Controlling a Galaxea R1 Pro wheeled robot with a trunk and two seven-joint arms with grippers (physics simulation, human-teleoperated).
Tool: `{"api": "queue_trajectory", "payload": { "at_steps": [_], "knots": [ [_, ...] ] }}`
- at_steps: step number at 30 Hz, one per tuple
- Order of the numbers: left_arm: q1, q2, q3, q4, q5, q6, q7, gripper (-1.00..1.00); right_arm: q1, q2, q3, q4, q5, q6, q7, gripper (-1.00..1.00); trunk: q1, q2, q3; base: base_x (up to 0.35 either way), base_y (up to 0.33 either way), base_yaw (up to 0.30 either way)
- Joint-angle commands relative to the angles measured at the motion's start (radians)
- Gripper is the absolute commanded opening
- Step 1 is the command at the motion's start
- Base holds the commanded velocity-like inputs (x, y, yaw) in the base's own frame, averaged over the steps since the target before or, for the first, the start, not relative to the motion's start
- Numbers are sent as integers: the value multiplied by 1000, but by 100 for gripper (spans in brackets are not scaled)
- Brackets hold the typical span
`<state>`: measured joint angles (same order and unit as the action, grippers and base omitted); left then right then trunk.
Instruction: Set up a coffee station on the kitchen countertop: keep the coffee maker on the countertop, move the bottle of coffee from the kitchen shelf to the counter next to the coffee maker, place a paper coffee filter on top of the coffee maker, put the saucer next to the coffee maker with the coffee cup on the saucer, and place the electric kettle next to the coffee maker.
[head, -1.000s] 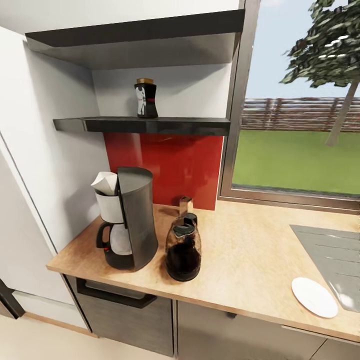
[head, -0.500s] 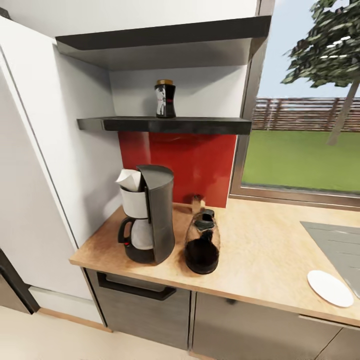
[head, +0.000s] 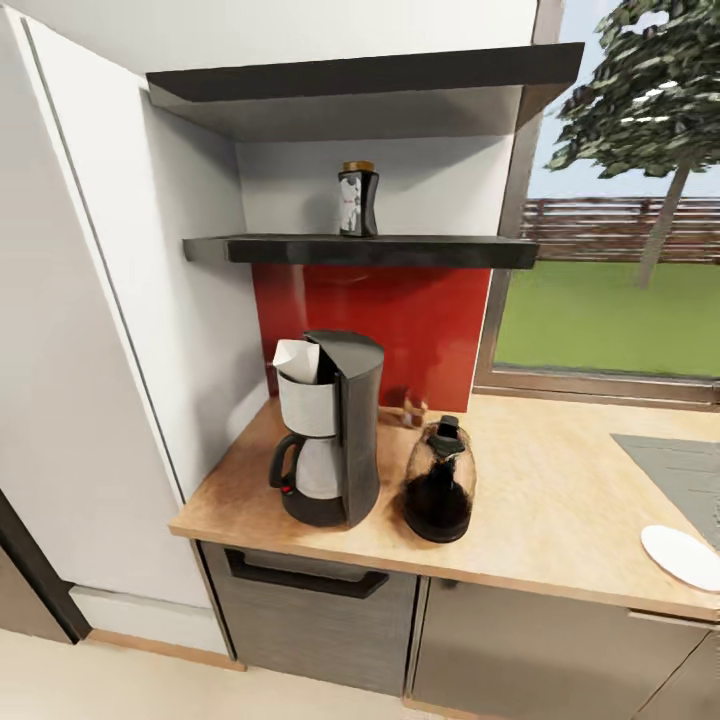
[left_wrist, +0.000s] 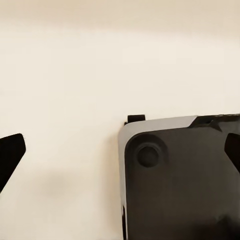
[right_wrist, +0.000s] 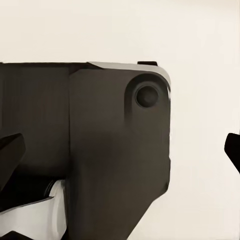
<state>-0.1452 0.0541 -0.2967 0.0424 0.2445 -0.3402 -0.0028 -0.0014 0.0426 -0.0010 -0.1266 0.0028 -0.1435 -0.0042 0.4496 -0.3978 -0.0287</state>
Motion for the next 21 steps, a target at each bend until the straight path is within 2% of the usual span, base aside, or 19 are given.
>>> {"api": "queue_trajectory", "payload": {
  "at_steps": [1, 9, 21],
  "knots": [
    [-1, 0, -9, 3, 7, -6, 0, 100, 0, 0, 0, -1, 0, -2, 0, 100, 0, -2, -2, -126, 315, -252],
    [-1, 2, -6, 4, 11, -2, 1, 100, 0, 0, -2, -1, -1, -2, 0, 100, 0, -2, -1, -149, 304, -236],
    [-1, 6, -4, 5, 14, 0, 7, 100, 0, 2, -2, -1, -1, -2, 0, 100, 0, -2, -1, -190, 256, -24]
  ]
}}
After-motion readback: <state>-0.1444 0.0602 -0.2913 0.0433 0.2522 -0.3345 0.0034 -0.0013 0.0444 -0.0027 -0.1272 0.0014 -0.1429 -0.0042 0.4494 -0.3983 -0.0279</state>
